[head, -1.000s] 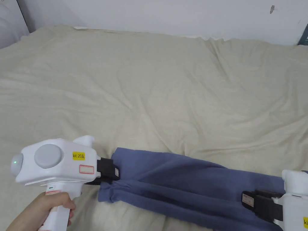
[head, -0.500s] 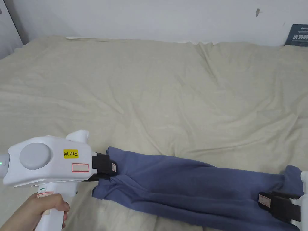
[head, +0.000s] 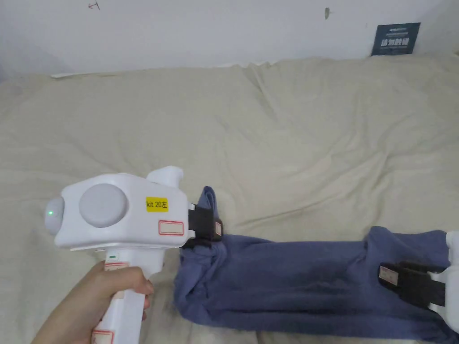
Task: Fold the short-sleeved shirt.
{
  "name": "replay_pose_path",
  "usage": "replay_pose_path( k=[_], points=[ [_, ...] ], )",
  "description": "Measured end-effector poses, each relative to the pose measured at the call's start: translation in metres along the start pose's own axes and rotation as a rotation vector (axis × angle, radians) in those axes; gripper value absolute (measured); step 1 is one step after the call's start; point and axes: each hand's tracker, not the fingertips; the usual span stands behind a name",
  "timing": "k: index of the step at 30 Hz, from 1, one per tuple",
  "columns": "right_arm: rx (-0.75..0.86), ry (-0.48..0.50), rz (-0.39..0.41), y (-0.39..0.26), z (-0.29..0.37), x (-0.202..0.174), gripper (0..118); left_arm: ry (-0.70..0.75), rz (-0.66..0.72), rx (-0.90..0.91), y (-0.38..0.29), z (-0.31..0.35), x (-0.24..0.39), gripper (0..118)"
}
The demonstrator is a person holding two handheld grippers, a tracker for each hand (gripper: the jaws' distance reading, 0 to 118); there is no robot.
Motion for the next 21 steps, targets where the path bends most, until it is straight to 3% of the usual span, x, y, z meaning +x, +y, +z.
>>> replay_pose_path(
  k=[5, 9, 14, 15, 18, 19, 21],
  points=[
    [0.035, -0.007, -0.028, 0.0, 0.014, 0.018, 0, -0.047, -0.115, -0.124, -0.005, -0.059, 0.062, 8],
    [0.056, -0.012, -0.051, -0.002, 0.022, 0.029, 0, -0.108, -0.101, -0.213, -0.007, -0.1, 0.084, 8],
    [0.066, -0.017, -0.072, -0.006, 0.027, 0.037, 0, -0.054, -0.156, -0.279, -0.014, -0.13, 0.094, 9],
    [0.064, -0.02, -0.075, -0.007, 0.027, 0.038, 0, -0.059, -0.178, -0.311, -0.015, -0.134, 0.094, 17],
    [0.063, -0.022, -0.085, -0.009, 0.028, 0.041, 0, -0.121, -0.145, -0.277, -0.017, -0.13, 0.091, 102],
    [0.064, -0.022, -0.086, -0.009, 0.029, 0.041, 0, -0.14, -0.124, -0.25, -0.015, -0.123, 0.089, 118],
    [0.064, -0.022, -0.087, -0.01, 0.03, 0.041, 0, -0.157, -0.117, -0.208, -0.008, -0.107, 0.085, 118]
  ],
)
